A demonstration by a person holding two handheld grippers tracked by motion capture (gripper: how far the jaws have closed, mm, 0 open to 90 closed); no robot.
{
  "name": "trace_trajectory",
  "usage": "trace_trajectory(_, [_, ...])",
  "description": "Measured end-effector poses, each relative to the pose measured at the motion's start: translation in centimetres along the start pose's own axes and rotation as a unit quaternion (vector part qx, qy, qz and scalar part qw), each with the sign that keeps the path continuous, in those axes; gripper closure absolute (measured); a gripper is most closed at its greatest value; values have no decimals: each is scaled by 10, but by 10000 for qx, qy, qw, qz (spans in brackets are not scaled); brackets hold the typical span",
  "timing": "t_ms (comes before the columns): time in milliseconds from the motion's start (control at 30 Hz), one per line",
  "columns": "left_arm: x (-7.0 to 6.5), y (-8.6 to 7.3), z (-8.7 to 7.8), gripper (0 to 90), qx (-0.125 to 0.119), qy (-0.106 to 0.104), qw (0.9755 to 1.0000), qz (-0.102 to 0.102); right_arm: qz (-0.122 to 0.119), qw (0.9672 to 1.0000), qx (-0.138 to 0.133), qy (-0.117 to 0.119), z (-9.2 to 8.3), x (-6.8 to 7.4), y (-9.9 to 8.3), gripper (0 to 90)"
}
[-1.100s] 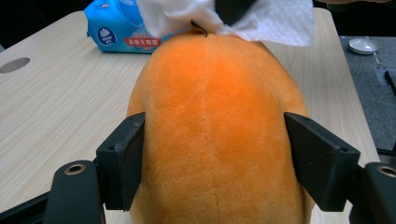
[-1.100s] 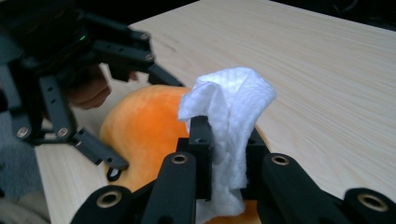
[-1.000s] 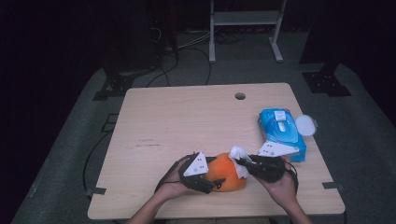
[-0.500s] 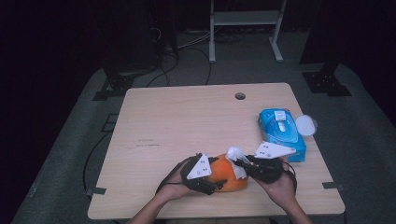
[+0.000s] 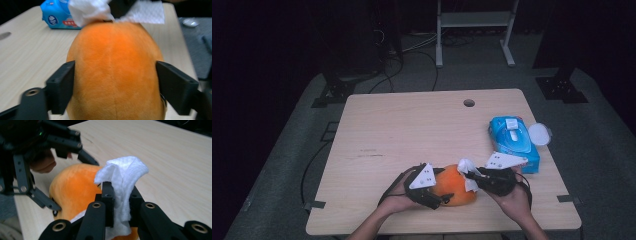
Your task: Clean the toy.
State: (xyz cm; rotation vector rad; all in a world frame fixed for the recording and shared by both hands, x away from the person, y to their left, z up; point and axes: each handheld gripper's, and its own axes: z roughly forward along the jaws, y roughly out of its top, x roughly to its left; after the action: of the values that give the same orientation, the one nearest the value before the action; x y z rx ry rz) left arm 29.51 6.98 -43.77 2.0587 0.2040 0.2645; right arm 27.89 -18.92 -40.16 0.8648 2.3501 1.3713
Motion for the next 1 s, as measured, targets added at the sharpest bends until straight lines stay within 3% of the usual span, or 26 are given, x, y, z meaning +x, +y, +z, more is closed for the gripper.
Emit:
trace_trajectory(67, [3, 1, -2, 127, -56, -50, 9999, -108, 1, 10000, 25, 51, -2, -1, -1, 800])
trace_trajectory(100, [7, 0, -4, 100, -106, -78, 9991, -394, -42, 10000, 51, 23, -3, -2, -2, 800])
trace_trajectory(133, [7, 0, -4, 86, -106, -78, 9991, -394, -42, 10000, 51, 23, -3, -2, -2, 800])
trace_trajectory(167, [11, -3, -4, 81, -80, -175, 9981, -584, -37, 10000, 58, 32, -5, -4, -4, 799])
trace_trajectory(200, [11, -3, -4, 81, -80, -175, 9981, -584, -30, 10000, 60, 56, -6, -5, -5, 799])
trace_trajectory(233, [14, -8, 0, 85, -106, -303, 9957, -866, -8, 9999, 62, 84, -7, -6, -5, 799])
trace_trajectory(267, [14, -9, 2, 122, -146, -338, 9952, -910, 19, 9999, 65, 89, -7, -7, -5, 799])
trace_trajectory(400, [13, -6, -3, 344, -277, -58, 9981, -543, 27, 10000, 30, -35, -7, -7, -2, 800])
trace_trajectory(433, [13, -4, -4, 360, -357, 10, 9985, -410, -10, 10000, -35, -86, -8, -7, -1, 801])
trace_trajectory(467, [13, -4, -4, 366, -357, 10, 9985, -410, 6, 9999, -106, -114, -11, -6, 2, 802])
trace_trajectory(500, [11, 0, -6, 365, -490, 227, 9984, -165, 3, 9998, -190, -111, -14, -5, 4, 802])
trace_trajectory(600, [8, 1, -3, 349, -449, 228, 9987, -40, -37, 9991, -427, 40, -17, 2, 12, 801])
trace_trajectory(667, [6, 0, -1, 337, -412, 161, 9990, 85, -85, 9991, -386, 153, -12, 9, 15, 800])
trace_trajectory(733, [6, -1, -2, 327, -335, 146, 9993, 84, -235, 9994, -221, 147, -4, 13, 13, 799])
trace_trajectory(800, [6, -3, -2, 313, -336, 108, 9994, 53, -236, 9994, -177, 160, -2, 12, 11, 799])
trace_trajectory(833, [8, -5, -3, 287, -365, 31, 9993, -88, -192, 9995, -137, 190, -2, 7, 7, 799])
trace_trajectory(867, [8, -5, -3, 257, -365, 31, 9993, -88, -172, 9996, -127, 175, -3, 5, 6, 799])
trace_trajectory(900, [11, -5, -5, 250, -432, -88, 9986, -298, -137, 9997, -106, 163, -5, 4, 5, 800])
trace_trajectory(1000, [9, -3, -2, 287, -461, 3, 9987, -239, -95, 9998, -135, 73, -7, 6, 5, 802])
